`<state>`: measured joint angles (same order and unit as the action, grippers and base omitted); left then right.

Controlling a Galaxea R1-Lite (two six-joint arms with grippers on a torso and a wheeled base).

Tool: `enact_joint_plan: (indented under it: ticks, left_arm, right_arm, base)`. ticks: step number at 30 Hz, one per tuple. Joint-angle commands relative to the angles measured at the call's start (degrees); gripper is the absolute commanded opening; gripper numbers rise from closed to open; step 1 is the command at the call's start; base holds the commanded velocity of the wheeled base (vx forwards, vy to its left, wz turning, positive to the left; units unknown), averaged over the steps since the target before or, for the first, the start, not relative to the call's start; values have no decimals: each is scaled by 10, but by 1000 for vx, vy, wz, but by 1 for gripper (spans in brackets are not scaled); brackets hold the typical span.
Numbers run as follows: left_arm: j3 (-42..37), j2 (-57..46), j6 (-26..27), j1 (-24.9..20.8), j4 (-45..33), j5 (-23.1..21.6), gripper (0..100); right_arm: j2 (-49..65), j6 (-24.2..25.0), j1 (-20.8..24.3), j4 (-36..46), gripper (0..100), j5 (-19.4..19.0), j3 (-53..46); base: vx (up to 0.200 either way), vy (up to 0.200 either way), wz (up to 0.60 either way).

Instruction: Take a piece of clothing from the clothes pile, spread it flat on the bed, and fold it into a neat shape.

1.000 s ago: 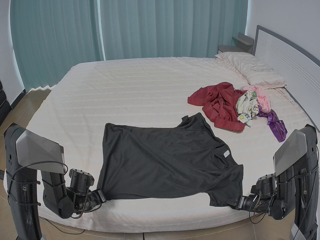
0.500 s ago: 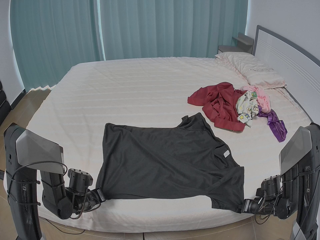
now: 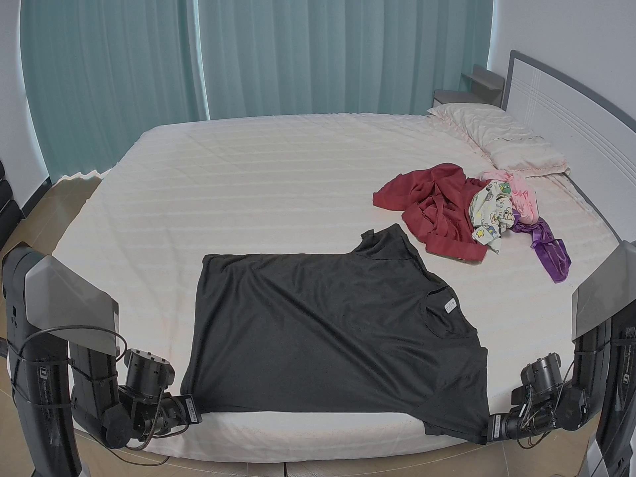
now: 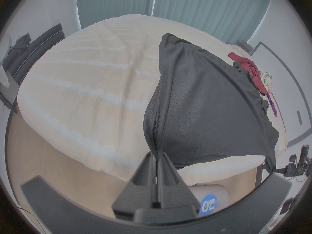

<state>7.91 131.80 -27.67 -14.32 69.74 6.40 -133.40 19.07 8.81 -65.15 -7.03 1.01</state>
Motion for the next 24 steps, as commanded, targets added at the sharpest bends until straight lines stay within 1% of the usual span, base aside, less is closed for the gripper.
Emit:
enact_joint_plan:
  ticks: [1, 4, 7, 9, 10, 11, 14, 23, 24]
  left_arm:
    - [-11, 6, 11, 3, 0, 1, 0]
    - [-18, 11, 29, 11, -5, 1, 0]
    - [-36, 10, 63, 23, -5, 3, 0]
    - [-47, 10, 82, 27, -5, 12, 0]
    - [-47, 10, 82, 27, -5, 12, 0]
    - [-52, 11, 90, 28, -5, 23, 0]
    - [-56, 13, 96, 26, -3, 31, 0]
    - [-49, 42, 95, 27, 1, 31, 0]
    - [-47, 45, 95, 26, 1, 30, 100]
  right_arm:
    - [27, -2, 16, 27, 0, 1, -10]
    - [53, -11, 34, 74, 0, 2, -10]
    - [78, -23, 51, 118, 0, 2, -10]
    - [86, -24, 62, 132, 0, 2, -10]
    - [86, -24, 63, 132, 0, 2, -10]
    - [84, -25, 66, 132, 0, 6, -10]
    - [77, -25, 69, 132, 0, 26, -10]
    - [77, -25, 70, 131, 0, 27, -10]
    - [75, -25, 70, 130, 0, 26, -10]
  base:
    - [0, 0, 0]
    - [0, 0, 0]
    - [0, 0, 0]
    - [0, 0, 0]
    - [0, 0, 0]
    - [0, 0, 0]
    - [0, 0, 0]
    - [0, 0, 0]
    - [0, 0, 0]
